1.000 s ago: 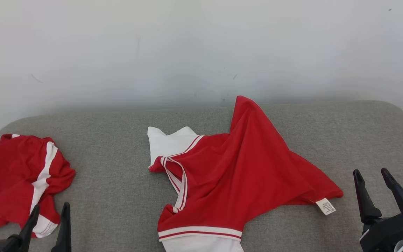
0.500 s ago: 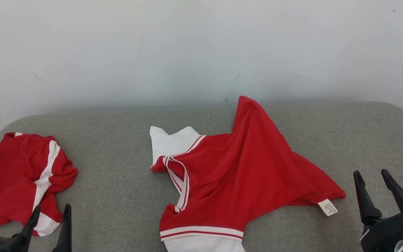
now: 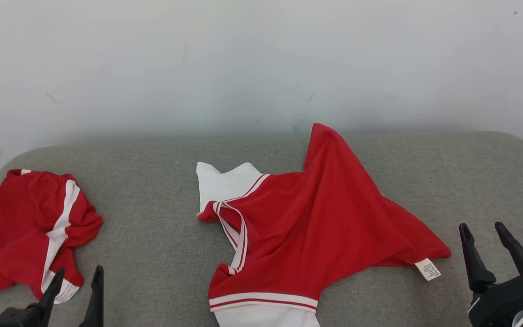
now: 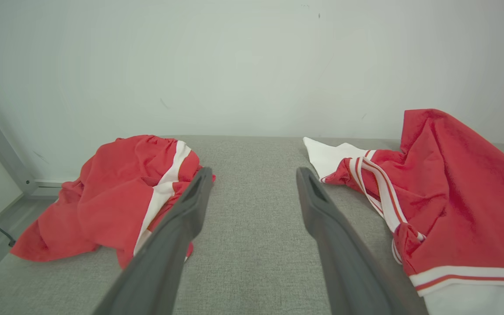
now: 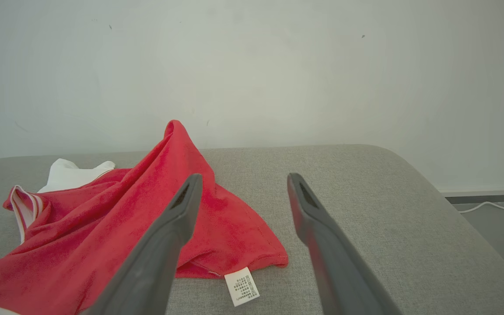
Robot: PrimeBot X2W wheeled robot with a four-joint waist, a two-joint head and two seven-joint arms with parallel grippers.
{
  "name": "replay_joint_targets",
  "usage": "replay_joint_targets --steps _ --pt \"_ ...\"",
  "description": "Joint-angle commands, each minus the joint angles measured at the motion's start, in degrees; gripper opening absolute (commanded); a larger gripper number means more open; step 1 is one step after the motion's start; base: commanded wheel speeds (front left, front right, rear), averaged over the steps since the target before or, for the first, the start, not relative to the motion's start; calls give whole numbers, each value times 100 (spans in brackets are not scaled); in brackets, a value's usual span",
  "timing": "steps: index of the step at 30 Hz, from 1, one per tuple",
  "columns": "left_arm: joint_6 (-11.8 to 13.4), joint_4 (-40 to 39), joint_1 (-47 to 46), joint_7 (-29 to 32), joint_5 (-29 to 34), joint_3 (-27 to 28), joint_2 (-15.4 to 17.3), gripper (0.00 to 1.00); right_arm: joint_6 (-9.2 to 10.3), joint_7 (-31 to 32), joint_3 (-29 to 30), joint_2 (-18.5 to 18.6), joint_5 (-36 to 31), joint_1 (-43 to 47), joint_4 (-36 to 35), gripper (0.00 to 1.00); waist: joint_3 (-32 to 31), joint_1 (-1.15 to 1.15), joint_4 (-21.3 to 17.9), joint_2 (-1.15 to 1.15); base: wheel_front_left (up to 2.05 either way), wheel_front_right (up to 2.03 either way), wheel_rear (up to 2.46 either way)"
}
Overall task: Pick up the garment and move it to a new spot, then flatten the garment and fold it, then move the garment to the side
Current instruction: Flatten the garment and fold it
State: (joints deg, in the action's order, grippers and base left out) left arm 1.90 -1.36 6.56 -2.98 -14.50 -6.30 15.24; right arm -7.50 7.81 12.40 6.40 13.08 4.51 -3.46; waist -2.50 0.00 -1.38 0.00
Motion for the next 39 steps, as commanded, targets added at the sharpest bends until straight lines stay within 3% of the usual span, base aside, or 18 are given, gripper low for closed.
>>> replay_joint_targets --steps 1,11,16,28,39 --pt "-33 18 -9 -16 -2 -34 -8 100 -2 8 41 28 -6 -61 16 100 16 0 23 0 0 0 0" --pt "-213 117 -138 111 121 -417 5 100 -2 74 204 92 -4 -24 245 100 83 0 234 0 0 0 0" --pt "-447 229 -175 229 25 -659 6 100 -2 208 224 102 -39 -109 361 100 103 0 332 0 0 0 0" --pt "-852 629 -67 437 -212 -1604 -155 100 -2 185 100 543 214 -533 1489 100 197 0 457 0 0 0 0" --pt "-936 941 -267 567 -514 -2605 -271 100 -2 -103 -6 825 279 -1134 2577 100 507 0 538 0 0 0 0"
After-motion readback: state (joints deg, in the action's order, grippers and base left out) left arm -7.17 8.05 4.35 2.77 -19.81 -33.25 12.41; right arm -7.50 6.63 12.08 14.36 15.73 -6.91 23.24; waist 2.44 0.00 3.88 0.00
